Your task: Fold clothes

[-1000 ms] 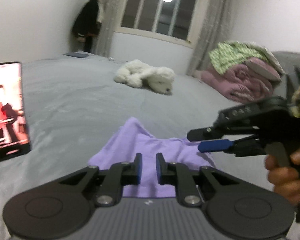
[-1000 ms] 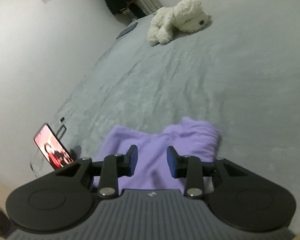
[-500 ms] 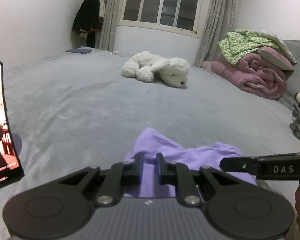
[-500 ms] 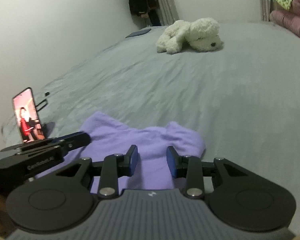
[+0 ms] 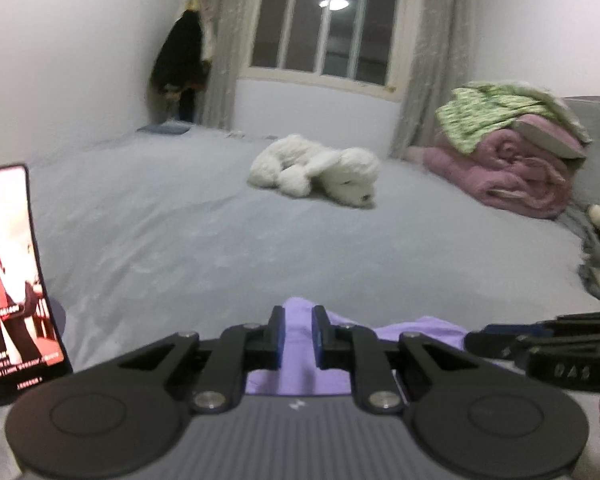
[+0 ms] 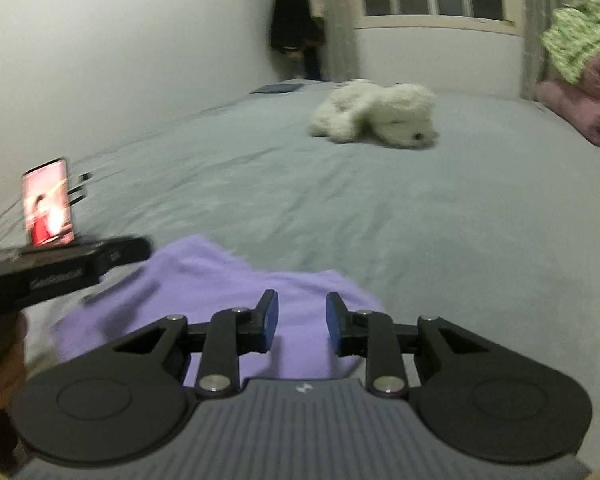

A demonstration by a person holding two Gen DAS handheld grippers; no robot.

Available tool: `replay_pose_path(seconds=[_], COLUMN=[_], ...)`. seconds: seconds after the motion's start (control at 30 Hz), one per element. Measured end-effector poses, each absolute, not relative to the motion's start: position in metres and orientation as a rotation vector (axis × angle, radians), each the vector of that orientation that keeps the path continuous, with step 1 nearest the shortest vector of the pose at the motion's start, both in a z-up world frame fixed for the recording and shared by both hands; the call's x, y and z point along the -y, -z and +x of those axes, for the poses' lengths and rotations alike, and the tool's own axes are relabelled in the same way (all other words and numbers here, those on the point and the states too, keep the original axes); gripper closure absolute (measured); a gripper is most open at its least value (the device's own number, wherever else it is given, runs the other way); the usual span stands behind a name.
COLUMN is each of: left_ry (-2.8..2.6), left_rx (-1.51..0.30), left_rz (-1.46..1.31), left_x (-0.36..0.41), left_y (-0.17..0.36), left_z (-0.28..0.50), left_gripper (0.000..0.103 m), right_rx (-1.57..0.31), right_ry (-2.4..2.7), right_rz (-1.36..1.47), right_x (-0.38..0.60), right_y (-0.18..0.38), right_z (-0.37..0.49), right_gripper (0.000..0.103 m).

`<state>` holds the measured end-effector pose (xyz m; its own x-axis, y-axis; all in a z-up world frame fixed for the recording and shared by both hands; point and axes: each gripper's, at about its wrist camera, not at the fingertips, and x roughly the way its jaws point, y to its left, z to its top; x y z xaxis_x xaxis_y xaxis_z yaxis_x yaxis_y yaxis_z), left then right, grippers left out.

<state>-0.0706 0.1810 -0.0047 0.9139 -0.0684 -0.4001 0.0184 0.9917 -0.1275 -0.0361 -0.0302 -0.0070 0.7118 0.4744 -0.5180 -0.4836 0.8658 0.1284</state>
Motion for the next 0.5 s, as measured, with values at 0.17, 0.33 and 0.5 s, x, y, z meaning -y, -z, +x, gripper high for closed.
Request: replay_pose_path(seconds=[0.17,0.33,0.5], left_ry=[0.153,0.165,0.167], left_rx=[-0.42,-0.457,-0.48], left_rz=[-0.053,-0.021,-0.02], left_x=[-0.176,-0.182,-0.192], left_y=[0.011,0.02,0.024], left_z=[-0.091,-0.101,-0.109], left_gripper=[0.089,0.089,0.089], right_rx=[-0.577,-0.586,-0.575], right_ry=[-0.629,-0.671,-0.708], right_rz=[-0.091,-0.175,-0.257], right_x=[0.019,0.015,0.025], right_y=[0.008,0.019,0.024], right_z=[-0.063,-0.081,-0.099], right_gripper=[0.075,0.075,0.072])
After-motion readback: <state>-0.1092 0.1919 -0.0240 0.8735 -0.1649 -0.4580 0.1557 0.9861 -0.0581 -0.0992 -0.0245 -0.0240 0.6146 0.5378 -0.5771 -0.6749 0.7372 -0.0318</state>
